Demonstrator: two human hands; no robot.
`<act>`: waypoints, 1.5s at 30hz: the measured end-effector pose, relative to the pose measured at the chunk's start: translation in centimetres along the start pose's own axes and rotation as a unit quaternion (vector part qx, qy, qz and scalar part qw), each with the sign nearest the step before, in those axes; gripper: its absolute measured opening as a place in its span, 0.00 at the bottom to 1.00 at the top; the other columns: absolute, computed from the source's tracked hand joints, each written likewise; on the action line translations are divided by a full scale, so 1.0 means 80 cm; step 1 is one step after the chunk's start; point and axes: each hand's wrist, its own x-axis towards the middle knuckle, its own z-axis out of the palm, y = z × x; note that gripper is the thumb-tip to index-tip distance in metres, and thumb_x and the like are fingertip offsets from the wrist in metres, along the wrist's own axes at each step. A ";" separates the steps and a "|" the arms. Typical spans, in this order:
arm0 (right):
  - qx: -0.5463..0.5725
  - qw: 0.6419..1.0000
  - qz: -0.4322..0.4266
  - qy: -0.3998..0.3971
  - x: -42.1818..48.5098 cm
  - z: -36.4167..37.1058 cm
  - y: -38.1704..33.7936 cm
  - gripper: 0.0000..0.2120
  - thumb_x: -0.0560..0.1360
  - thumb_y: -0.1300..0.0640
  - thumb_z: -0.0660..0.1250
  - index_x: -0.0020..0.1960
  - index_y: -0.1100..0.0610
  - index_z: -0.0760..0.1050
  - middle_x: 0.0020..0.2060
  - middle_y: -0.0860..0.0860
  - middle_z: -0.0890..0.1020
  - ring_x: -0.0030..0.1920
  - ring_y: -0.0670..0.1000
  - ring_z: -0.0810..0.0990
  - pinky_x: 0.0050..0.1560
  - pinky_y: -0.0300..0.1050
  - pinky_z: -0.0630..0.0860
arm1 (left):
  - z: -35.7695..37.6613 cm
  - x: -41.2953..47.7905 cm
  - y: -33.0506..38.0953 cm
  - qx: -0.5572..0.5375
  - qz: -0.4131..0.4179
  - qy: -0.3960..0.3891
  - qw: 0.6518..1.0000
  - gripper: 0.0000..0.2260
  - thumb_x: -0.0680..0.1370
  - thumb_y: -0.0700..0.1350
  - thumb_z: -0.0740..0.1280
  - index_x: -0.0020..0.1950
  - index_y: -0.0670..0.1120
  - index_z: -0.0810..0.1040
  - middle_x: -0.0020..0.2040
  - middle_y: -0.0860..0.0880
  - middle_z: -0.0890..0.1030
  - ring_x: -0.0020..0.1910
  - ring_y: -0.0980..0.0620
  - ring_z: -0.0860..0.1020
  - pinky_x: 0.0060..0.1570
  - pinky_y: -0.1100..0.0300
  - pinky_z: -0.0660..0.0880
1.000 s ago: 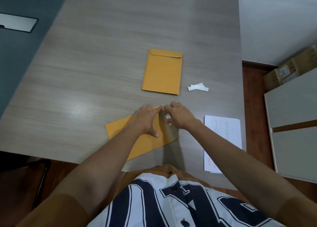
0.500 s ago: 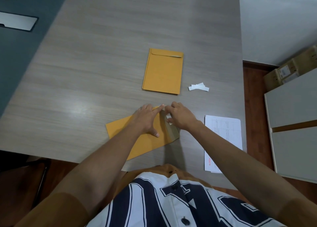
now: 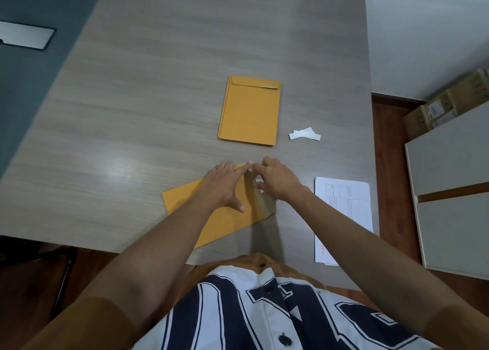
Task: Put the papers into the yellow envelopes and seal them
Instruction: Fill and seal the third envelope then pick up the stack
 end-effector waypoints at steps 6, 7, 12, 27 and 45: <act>0.003 1.000 -0.003 0.002 0.001 -0.001 -0.002 0.16 0.78 0.50 0.65 0.64 0.53 0.73 0.58 0.55 0.72 0.59 0.55 0.71 0.56 0.49 0.71 | -0.002 0.000 0.000 -0.002 -0.001 -0.010 1.000 0.60 0.58 0.68 0.78 0.78 0.61 0.44 0.59 0.46 0.69 0.60 0.45 0.68 0.60 0.50 0.70; 0.003 1.000 -0.002 0.002 0.001 -0.001 -0.003 0.17 0.78 0.49 0.65 0.65 0.53 0.72 0.58 0.54 0.72 0.59 0.55 0.71 0.56 0.49 0.72 | -0.002 0.000 0.000 -0.002 0.000 -0.009 1.000 0.59 0.58 0.68 0.77 0.79 0.61 0.44 0.59 0.46 0.69 0.60 0.45 0.68 0.60 0.50 0.70; 0.003 1.000 -0.005 0.008 -0.001 -0.001 -0.004 0.14 0.78 0.49 0.65 0.62 0.54 0.73 0.57 0.54 0.73 0.58 0.54 0.72 0.56 0.50 0.73 | -0.001 0.000 -0.001 -0.002 0.004 -0.003 1.000 0.60 0.57 0.69 0.77 0.79 0.61 0.44 0.58 0.47 0.70 0.59 0.46 0.68 0.60 0.49 0.71; 0.000 1.000 -0.013 0.007 -0.002 0.002 -0.003 0.14 0.79 0.49 0.64 0.61 0.54 0.73 0.56 0.55 0.73 0.58 0.56 0.72 0.55 0.50 0.72 | -0.003 -0.001 0.001 -0.006 0.006 -0.008 1.000 0.59 0.58 0.68 0.78 0.79 0.59 0.45 0.59 0.46 0.70 0.61 0.45 0.68 0.61 0.52 0.68; 0.008 0.999 -0.014 0.034 -0.006 0.006 -0.004 0.13 0.79 0.51 0.63 0.61 0.55 0.72 0.55 0.55 0.73 0.55 0.55 0.73 0.53 0.51 0.75 | -0.003 -0.003 0.002 -0.005 0.010 0.002 1.000 0.59 0.58 0.68 0.77 0.79 0.59 0.45 0.60 0.45 0.71 0.61 0.45 0.68 0.60 0.51 0.67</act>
